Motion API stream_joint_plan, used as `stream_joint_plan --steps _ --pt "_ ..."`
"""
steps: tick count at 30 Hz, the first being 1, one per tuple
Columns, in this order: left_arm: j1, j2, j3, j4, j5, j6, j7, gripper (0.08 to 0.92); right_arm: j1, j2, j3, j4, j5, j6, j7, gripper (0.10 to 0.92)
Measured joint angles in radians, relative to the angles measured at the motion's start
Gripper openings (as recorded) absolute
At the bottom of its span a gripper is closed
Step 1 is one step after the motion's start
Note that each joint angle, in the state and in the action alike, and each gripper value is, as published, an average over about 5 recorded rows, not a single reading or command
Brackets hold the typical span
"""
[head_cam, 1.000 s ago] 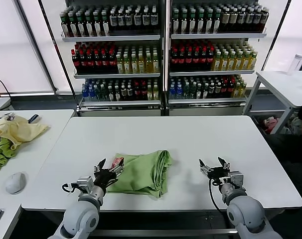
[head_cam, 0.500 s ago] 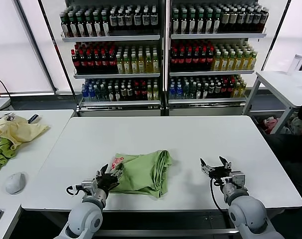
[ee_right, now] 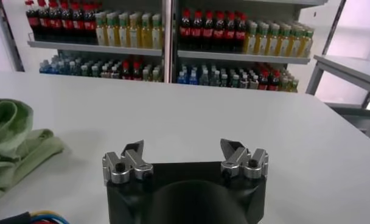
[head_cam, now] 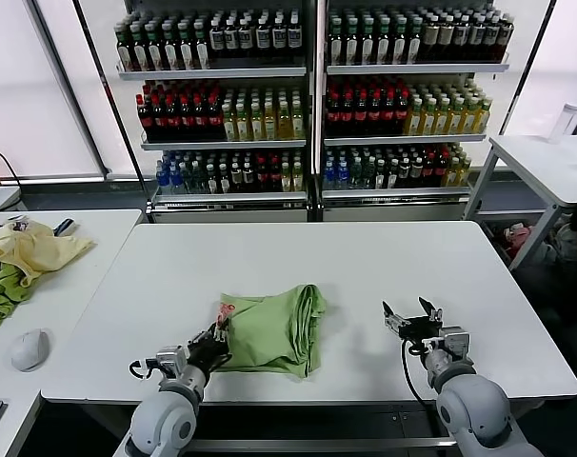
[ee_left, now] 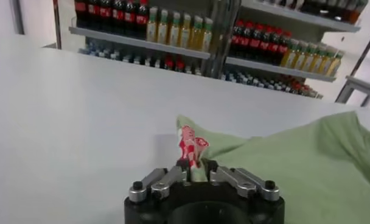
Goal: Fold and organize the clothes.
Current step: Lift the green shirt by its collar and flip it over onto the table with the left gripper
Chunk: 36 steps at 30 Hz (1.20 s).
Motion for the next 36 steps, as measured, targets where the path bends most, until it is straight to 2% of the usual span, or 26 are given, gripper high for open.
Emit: stream_joint_plan --steps 4,17,22,29,36 --pt "-0.005 0.002 -0.027 -0.014 -0.091 0.003 0.015 0.124 -0.002 -0.002 0.008 0.009 0.002 -0.002 0.002 0.823" --pt "0.009 0.034 -0.245 -0.048 -0.538 0.045 0.018 0.122 -0.002 0.006 0.018 0.018 0.006 0.001 0.001 0.823" --pt "0.012 0.085 -0.376 -0.044 -0.679 0.071 0.007 0.122 0.002 0.011 0.017 0.014 0.008 0.008 -0.002 0.823" --pt "-0.007 0.197 -0.552 -0.038 -0.775 0.103 -0.01 0.122 0.005 0.016 0.016 0.014 0.011 0.015 -0.005 0.823" --pt "-0.02 0.255 -0.575 -0.096 -0.712 0.108 -0.021 0.122 0.007 0.023 0.013 0.024 0.011 0.017 -0.007 0.823"
